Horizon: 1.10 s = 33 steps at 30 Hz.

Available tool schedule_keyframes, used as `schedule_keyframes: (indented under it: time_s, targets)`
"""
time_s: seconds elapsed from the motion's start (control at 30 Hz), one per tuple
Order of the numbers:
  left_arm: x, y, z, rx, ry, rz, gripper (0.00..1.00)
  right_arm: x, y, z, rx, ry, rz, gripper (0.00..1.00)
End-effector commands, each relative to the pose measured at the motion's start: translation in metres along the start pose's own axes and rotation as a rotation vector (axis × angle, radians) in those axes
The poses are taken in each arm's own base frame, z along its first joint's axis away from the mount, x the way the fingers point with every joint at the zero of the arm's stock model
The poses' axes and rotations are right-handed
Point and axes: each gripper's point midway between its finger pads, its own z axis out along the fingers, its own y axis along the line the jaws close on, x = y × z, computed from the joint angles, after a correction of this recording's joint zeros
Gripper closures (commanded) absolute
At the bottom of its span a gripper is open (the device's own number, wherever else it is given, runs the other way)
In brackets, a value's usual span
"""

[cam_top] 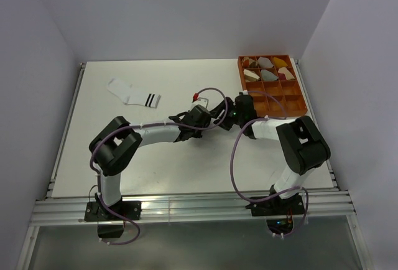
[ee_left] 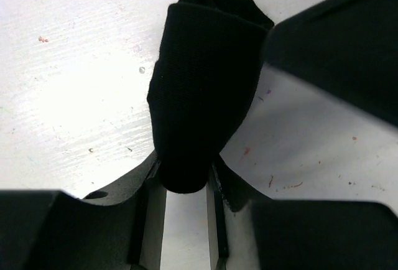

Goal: Roll the socks
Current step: Roll the sock at the center of the board.

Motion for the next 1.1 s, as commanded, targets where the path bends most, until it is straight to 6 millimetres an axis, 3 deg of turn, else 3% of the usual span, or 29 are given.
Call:
schedule_keyframes:
  time_s: [0.0, 0.3, 0.53, 0.67, 0.73, 0.87, 1.07]
  targets:
    - [0.024, 0.01, -0.006, 0.007, 0.067, 0.102, 1.0, -0.016, 0.007, -0.013, -0.034, -0.001, -0.109, 0.33]
    - [0.024, 0.008, -0.01, 0.056, 0.054, 0.183, 1.0, -0.025, -0.008, -0.021, -0.082, 0.105, -0.247, 0.33]
    - [0.025, 0.007, -0.011, 0.077, 0.035, 0.243, 1.0, -0.042, -0.003, -0.026, -0.031, 0.136, -0.36, 0.32]
    - [0.024, 0.006, -0.011, 0.063, 0.029, 0.193, 1.0, -0.041, -0.001, -0.029, -0.008, 0.102, -0.243, 0.32]
    - [0.023, 0.005, -0.011, 0.053, 0.025, 0.163, 0.99, -0.041, -0.009, -0.028, 0.047, 0.053, -0.165, 0.31]
    - [0.023, -0.001, -0.011, 0.038, 0.012, 0.16, 1.0, -0.037, -0.001, -0.031, 0.104, -0.017, -0.102, 0.29]
    - [0.018, -0.006, -0.017, 0.055, -0.026, 0.155, 1.0, -0.027, 0.024, -0.033, 0.14, -0.091, -0.045, 0.14]
